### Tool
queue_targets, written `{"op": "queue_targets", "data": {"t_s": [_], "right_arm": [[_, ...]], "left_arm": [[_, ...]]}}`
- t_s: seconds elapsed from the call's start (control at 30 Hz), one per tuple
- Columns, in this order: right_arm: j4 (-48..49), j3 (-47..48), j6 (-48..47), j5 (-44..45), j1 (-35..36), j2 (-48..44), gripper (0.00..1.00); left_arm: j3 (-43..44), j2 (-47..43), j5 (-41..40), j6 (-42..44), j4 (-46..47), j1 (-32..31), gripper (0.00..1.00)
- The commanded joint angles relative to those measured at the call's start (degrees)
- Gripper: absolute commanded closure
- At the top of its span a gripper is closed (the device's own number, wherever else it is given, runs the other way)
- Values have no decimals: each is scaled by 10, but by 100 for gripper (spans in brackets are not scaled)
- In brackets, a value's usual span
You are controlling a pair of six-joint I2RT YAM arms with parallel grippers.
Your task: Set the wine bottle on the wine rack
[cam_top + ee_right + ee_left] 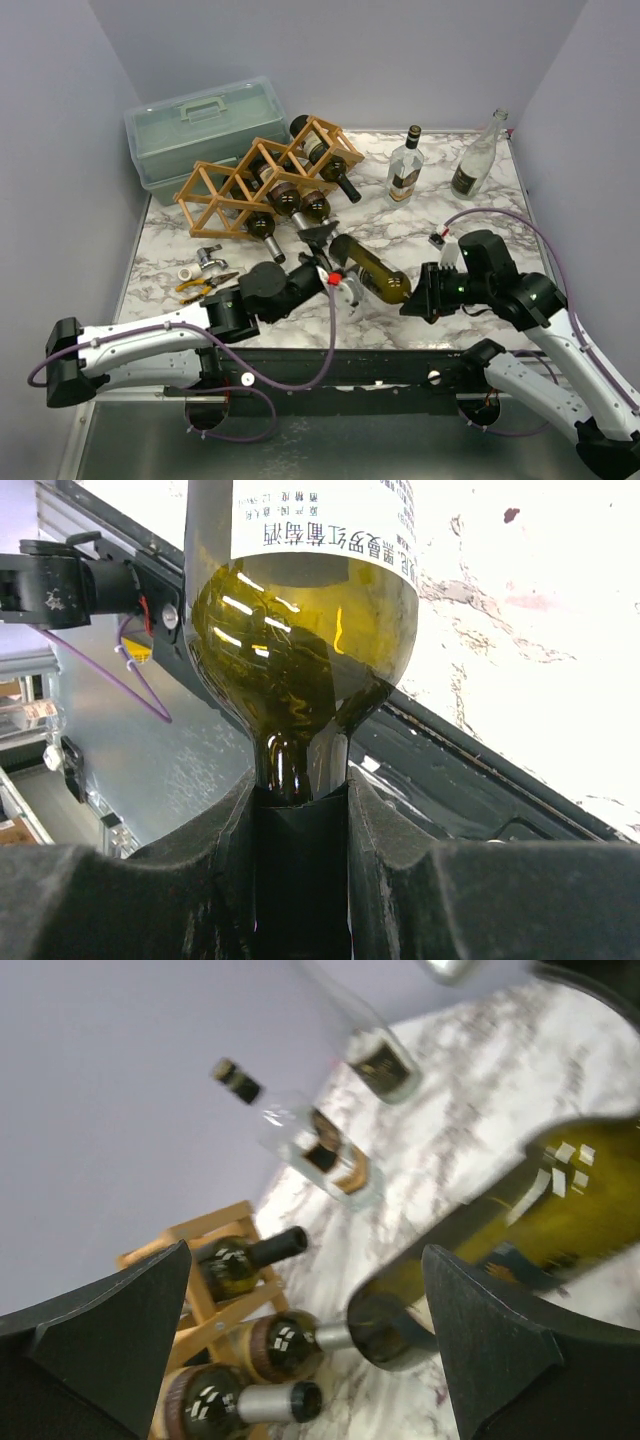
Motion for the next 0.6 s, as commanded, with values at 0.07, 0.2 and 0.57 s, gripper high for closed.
{"op": "queue_targets", "data": {"t_s": [0.07, 0.2, 0.57], "right_arm": [[125, 37, 15, -56, 1, -5, 100], [144, 72, 16, -99, 1, 33, 99], [385, 80, 132, -218, 5, 120, 99]], "left_arm": [[56, -76, 10, -120, 53, 85, 1], [101, -80, -69, -105, 59, 98, 1], [201, -38, -235, -82, 63, 112, 1]]}}
